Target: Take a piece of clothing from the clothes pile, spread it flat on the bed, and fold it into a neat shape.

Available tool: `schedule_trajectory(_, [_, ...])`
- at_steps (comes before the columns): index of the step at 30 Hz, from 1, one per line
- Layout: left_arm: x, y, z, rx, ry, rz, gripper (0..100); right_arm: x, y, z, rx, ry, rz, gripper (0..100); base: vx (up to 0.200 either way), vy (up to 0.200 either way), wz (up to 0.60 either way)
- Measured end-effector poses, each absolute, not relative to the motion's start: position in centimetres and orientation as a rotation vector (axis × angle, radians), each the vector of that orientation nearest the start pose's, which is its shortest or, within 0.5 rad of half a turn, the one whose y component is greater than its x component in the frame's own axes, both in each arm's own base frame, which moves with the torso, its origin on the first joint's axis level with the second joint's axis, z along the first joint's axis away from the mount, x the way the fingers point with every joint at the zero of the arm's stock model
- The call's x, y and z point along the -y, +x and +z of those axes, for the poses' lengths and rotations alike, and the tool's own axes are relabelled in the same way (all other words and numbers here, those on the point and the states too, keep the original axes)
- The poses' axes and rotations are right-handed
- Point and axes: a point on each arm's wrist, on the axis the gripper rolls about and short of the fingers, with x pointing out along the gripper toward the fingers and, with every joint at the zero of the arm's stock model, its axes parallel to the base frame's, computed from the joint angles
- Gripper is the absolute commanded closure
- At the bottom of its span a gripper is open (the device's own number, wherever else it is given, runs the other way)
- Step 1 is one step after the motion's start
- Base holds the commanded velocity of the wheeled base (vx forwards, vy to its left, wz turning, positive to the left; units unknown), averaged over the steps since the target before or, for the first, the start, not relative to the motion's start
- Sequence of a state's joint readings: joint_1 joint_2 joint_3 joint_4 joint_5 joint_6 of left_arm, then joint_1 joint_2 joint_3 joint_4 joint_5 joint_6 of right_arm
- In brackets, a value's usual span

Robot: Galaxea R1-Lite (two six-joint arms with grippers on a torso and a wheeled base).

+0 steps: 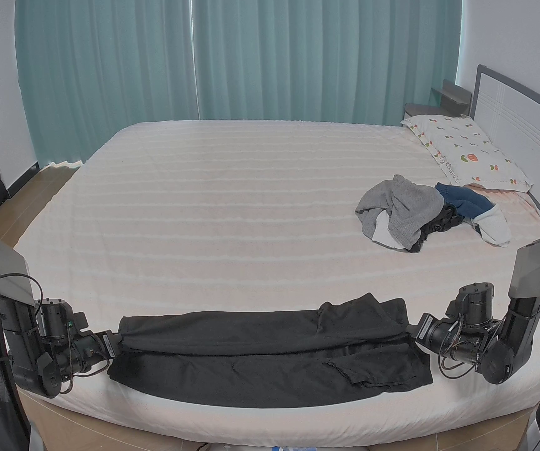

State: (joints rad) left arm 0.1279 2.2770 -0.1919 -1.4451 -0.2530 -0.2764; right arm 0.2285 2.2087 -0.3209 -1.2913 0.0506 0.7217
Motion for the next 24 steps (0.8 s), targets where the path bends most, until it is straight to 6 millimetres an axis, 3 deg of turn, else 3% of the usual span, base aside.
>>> schedule_trajectory(4, [-2.7,25.2,-2.7,-0.670,-0.389,-0.030,100,-6.4,27.1,-1.3,-0.690,0.620,0.032,100,0.000,0.000,0.00])
schedule_trajectory(5, [-2.7,25.2,-2.8,-0.674,-0.389,-0.029,0,-6.4,27.1,-1.4,-0.694,0.618,0.030,100,0.000,0.000,0.00])
schedule_trajectory(7, [-2.7,25.2,-2.9,-0.679,-0.390,-0.028,0,-6.4,27.0,-1.7,-0.702,0.614,0.025,100,0.000,0.000,0.00])
schedule_trajectory(8, [-2.7,25.2,-3.0,-0.681,-0.391,-0.027,0,-6.4,27.0,-1.8,-0.706,0.613,0.023,0,0.000,0.000,0.00])
schedule_trajectory(16, [-2.7,25.1,-3.0,-0.684,-0.397,-0.024,0,-6.4,27.1,-1.9,-0.704,0.613,0.023,0,0.000,0.000,0.00])
schedule_trajectory(24, [-3.0,26.1,-2.2,-0.626,-0.537,0.018,0,-5.6,27.6,0.0,-0.628,0.643,0.023,0,0.000,0.000,0.00])
